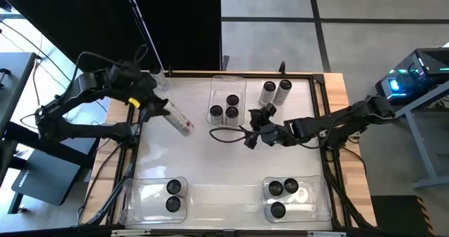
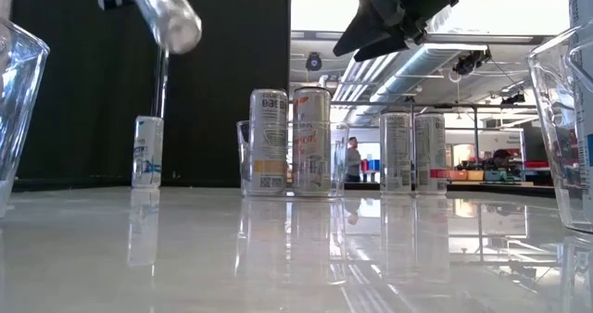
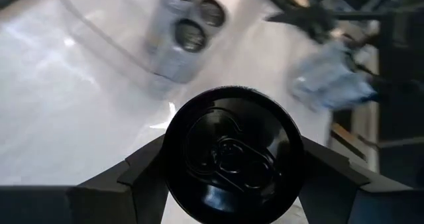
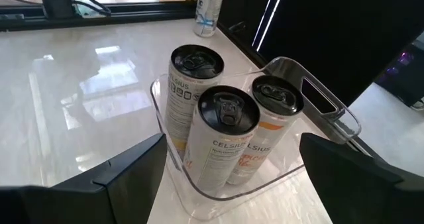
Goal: Sort soda cans
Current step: Put the left white pink soda can into the bottom left transparent bin
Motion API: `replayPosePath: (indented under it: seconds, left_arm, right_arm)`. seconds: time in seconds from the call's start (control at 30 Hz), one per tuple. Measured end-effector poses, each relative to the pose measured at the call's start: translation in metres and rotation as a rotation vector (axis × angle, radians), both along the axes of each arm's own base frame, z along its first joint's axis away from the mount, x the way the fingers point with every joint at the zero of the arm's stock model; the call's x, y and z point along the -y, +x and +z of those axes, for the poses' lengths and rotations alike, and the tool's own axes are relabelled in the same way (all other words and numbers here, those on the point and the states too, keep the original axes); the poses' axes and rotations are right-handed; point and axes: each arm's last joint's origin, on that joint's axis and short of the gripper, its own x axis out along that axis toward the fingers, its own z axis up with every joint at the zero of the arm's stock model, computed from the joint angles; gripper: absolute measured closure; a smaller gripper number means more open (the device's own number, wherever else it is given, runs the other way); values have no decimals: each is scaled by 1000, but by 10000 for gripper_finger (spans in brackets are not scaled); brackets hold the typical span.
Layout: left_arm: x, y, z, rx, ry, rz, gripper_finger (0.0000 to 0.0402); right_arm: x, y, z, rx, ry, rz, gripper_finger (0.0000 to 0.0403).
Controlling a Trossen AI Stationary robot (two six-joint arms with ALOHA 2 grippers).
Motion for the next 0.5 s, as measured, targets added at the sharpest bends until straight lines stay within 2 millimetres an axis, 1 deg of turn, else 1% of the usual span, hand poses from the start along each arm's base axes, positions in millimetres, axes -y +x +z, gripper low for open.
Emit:
replayPosePath:
  seconds: [0.1,0.33,0.43,0.5]
  left_arm:
    - [10,6,4,25,-1,-17,152]
    - [29,23,-3,-47,-10,-78,152]
    - [35,30,-11,-137,9,-96,152]
    - [34,31,-18,-222,53,-83,152]
  right_arm:
    - [0,0,1,10,4,-1,62]
    - [0,1,2,39,31,-5,62]
    - [-1,2,1,43,52,8,62]
    - [-1,2,2,48,53,9,62]
